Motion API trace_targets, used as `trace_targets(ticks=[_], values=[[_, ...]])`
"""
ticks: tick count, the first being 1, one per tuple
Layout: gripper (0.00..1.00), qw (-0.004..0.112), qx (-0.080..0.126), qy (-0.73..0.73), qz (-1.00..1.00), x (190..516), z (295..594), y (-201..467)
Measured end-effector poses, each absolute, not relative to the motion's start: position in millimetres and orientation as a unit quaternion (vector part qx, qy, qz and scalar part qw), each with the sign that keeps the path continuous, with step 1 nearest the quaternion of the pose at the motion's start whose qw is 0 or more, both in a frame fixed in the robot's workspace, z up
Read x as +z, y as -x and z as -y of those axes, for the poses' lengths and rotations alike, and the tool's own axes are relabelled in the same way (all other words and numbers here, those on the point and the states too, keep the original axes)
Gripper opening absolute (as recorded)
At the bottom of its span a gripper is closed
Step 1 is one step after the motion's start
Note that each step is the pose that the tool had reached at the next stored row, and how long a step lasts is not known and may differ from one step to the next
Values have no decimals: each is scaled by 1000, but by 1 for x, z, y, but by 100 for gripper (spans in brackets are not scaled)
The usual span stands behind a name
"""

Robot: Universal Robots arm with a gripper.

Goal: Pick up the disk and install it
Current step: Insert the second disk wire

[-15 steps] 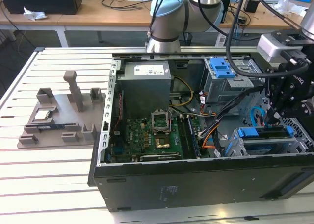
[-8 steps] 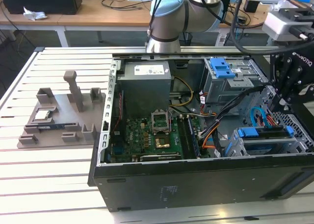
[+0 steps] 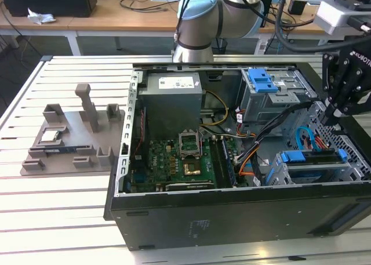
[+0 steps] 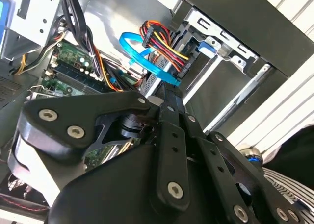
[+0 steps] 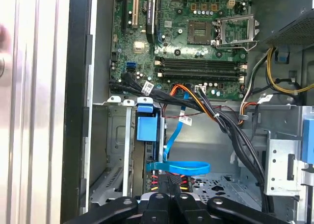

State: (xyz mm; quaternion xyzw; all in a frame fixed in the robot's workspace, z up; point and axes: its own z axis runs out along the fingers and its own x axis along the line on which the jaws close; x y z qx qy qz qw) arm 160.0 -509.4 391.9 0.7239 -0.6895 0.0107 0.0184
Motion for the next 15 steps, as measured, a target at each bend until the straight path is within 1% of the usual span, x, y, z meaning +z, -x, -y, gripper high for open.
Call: trace_targets(ticks=[7,15], values=[[10,18,11,-724,690,392,534,-160],[10,18,11,-724,690,392,534,-160]])
